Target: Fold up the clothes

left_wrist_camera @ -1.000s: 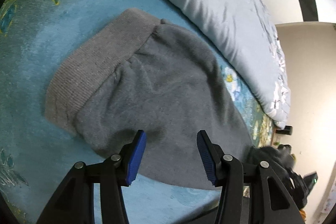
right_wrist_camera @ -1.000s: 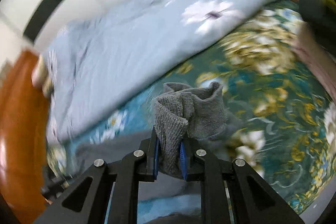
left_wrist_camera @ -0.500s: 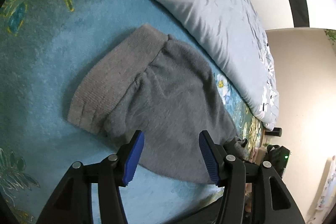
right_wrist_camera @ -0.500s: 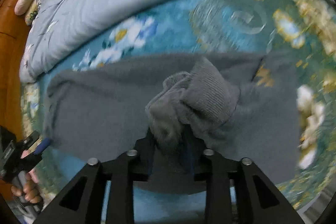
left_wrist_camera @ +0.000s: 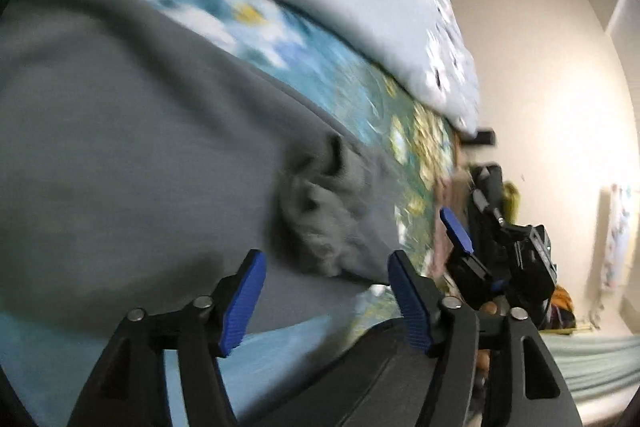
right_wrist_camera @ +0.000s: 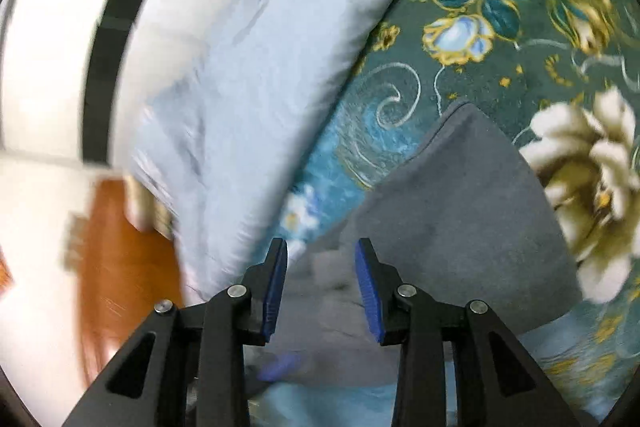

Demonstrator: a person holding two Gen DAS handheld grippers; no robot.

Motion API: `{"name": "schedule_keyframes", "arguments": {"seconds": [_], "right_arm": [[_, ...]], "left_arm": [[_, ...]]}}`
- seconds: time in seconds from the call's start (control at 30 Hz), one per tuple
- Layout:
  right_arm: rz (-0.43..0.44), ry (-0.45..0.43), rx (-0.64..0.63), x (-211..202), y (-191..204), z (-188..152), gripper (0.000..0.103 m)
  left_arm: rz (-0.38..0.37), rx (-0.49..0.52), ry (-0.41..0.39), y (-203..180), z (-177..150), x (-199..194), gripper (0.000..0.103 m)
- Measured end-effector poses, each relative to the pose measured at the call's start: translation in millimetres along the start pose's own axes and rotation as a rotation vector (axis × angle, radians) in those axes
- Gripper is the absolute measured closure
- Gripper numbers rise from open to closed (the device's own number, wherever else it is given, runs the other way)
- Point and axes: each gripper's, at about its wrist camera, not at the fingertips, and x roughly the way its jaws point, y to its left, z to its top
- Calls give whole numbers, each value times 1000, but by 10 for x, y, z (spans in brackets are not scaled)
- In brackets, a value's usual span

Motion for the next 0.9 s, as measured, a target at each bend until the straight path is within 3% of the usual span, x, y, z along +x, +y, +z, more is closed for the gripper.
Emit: {"name": "schedule_keyframes", "arguments": {"seconds": [0.13,0.3,0.37,0.4,0.43,0.6,0.7,0.77,0.83,0.9], "right_arm": [[30,-35,64,-7,-85,26,59],[63,-30,94,5,-119,100,59],[77,-32,100,-3,-139,100,59],[85,-33,105,-1,-152,104,59],[95,-35,110,0,-165,109,58],[127,-27,144,-12,-219,119,58],[72,36,150,106,-217,132,58],[2,80,156,193,-220,134,58],[-111,139,166,319,-243,137,58],[-214,189,169,426,-266,139,58]], "left_arm": [[-1,-27,77,-222,66,548,34],[-24,-152,41,-153,58,712,38],[-5,-158,6,-170,48,711,80],[24,-149,-9,-192,44,706,83],[50,-139,-24,-214,39,699,84],[-19,16,-132,-459,-86,247,85],[43,-8,-137,-266,-31,218,85],[89,-76,-87,-22,30,351,81],[60,-187,-64,214,3,405,78],[19,-193,-79,229,-64,310,72]]}}
